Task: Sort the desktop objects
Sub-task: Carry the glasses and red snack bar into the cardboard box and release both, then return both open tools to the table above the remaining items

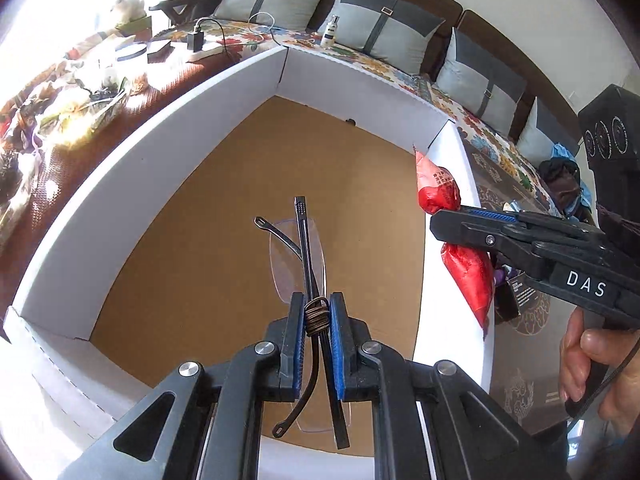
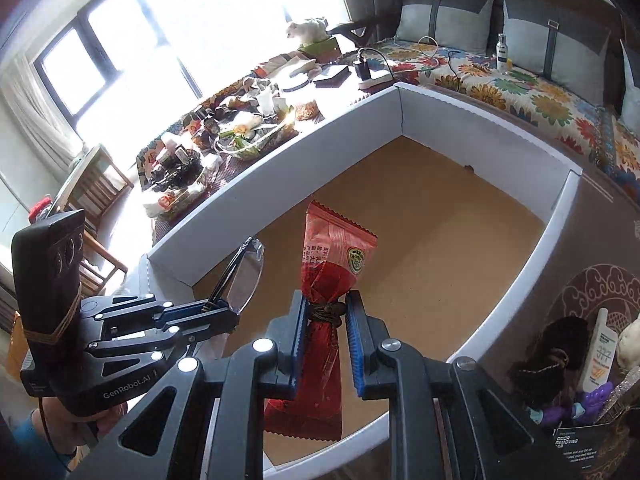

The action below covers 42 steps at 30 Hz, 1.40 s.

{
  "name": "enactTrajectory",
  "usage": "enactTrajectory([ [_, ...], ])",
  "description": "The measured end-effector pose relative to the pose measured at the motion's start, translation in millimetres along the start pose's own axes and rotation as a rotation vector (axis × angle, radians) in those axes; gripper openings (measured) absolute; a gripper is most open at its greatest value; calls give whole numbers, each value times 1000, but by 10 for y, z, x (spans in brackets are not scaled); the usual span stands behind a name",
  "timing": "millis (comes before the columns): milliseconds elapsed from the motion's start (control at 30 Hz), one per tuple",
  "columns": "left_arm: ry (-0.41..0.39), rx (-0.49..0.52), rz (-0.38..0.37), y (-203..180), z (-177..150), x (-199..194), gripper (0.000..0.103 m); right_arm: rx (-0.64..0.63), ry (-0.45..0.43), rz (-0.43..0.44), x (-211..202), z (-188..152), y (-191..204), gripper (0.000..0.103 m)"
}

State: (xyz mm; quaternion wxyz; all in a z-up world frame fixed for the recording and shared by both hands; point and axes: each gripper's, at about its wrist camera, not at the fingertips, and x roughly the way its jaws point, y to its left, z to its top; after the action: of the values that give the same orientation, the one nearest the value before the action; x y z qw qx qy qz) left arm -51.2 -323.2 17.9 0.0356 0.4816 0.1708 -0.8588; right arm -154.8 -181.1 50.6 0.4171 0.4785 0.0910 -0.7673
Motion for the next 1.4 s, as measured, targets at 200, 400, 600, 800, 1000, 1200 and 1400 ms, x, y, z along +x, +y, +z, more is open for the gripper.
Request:
enactTrajectory([
  [200, -22, -45, 39, 103, -134, 21, 62, 28, -39, -55, -132, -170, -116, 69],
  [400, -98, -10, 16, -223, -238, -235, 64, -11, -163, -140, -744, -509, -414, 81],
  [600, -147, 144, -131, -1146, -427, -520, 64, 39, -237, -344, -1274, -1446, -1174, 90],
  [800, -69, 271, -261, -2083, -906, -272, 88, 152, -77, -545, -1383, -2517, -2037, 90],
  [1000, 72, 375, -204, -2569, -1240, 572, 88, 256, -26, -580, -1407, -3111, -2378, 90],
  [1200, 109, 464, -147, -2819, -1185, 1074, 87, 333, -76, -542, -1418, -3212, -2537, 101],
  [1400, 55, 569, -85, -2955, -1091, 1220, 88, 340, -101, -552, -1413, -3214, -2549, 103],
])
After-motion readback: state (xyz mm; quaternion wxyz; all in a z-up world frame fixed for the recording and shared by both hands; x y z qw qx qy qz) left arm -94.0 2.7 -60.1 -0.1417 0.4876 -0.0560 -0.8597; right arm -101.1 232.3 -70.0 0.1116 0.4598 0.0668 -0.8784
